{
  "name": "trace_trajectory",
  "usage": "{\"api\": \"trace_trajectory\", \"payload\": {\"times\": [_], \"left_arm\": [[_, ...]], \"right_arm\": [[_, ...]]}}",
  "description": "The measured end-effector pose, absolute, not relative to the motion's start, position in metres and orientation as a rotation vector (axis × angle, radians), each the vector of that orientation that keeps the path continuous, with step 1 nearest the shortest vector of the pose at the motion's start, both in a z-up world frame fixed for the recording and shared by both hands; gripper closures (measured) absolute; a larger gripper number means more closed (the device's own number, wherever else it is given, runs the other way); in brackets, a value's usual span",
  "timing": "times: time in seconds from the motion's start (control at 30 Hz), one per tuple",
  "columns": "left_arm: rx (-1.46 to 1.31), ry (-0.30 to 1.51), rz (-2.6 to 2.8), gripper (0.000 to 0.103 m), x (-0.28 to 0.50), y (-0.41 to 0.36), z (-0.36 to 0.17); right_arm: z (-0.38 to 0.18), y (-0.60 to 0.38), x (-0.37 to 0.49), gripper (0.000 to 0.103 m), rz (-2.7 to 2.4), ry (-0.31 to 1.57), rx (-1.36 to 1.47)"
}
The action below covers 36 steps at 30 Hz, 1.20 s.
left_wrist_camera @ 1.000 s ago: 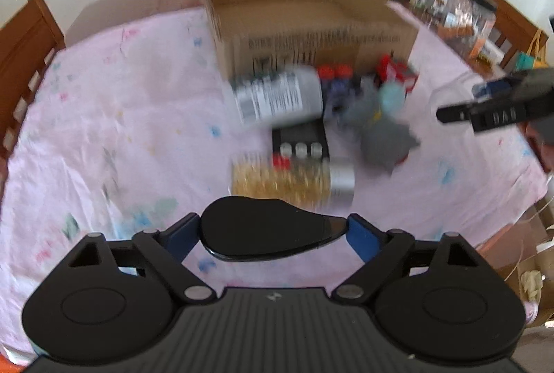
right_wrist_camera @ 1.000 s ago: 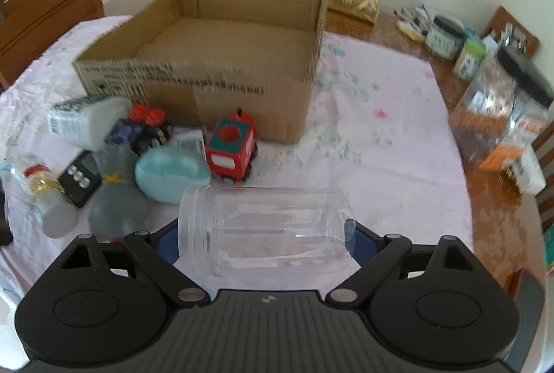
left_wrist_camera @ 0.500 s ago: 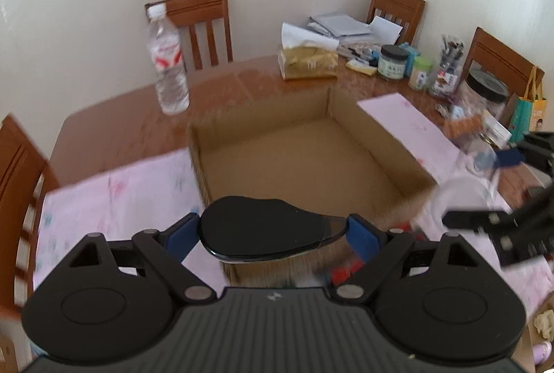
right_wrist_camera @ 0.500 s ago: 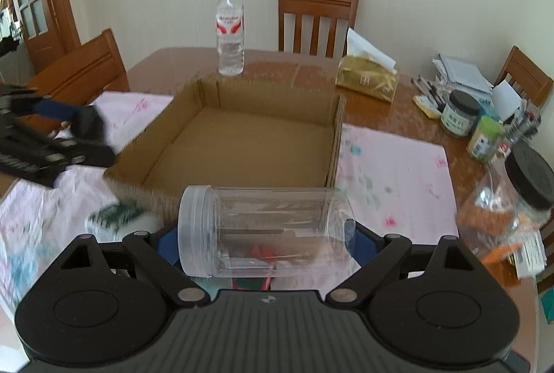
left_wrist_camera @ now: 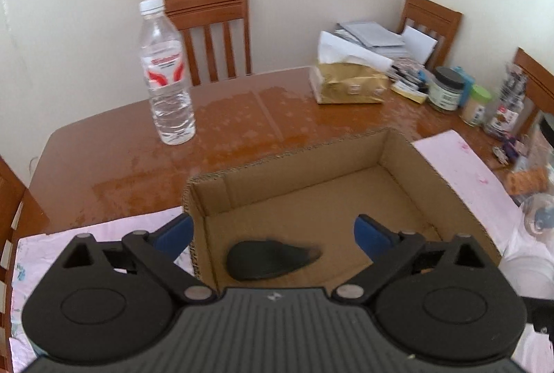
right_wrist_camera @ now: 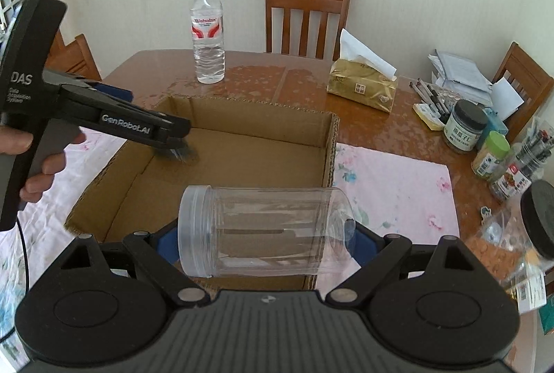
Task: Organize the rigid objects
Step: 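Release the black object into the box with the left tool while the right tool carries the jar over, then lower the clear jar into the box and open the right tool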
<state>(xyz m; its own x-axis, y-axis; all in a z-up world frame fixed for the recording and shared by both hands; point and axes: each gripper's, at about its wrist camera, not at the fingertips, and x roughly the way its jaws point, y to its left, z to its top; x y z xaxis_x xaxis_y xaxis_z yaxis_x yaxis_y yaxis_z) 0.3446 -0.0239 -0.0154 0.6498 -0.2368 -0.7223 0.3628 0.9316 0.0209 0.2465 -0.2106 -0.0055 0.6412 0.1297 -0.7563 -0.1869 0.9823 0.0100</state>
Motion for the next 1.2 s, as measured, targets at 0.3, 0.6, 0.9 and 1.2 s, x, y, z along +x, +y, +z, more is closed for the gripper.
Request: {"api": "trace_trajectory", "payload": {"times": [0.3, 0.6, 0.9, 1.2], "left_arm": [[0.166, 0.76, -0.294, 0.001, 0.316, 0.016, -0.004], [0.08, 0.774, -0.226, 0.001, 0.291, 0.059, -0.004], [0.06, 0.793, -0.141, 0.001, 0.259, 0.063, -0.005], [0.053, 0.811, -0.01, 0.001, 0.189, 0.044, 0.0]], "right_arm": [[-0.01, -0.197, 0.301, 0.008, 0.205, 0.872, -0.1], [-0.015, -0.17, 0.352, 0.0, 0.16, 0.847, -0.18], [-0.006, -0.173, 0.312, 0.0, 0.183, 0.83, -0.184], [-0.012, -0.206, 0.241, 0.0, 0.211, 0.826, -0.107]]}}
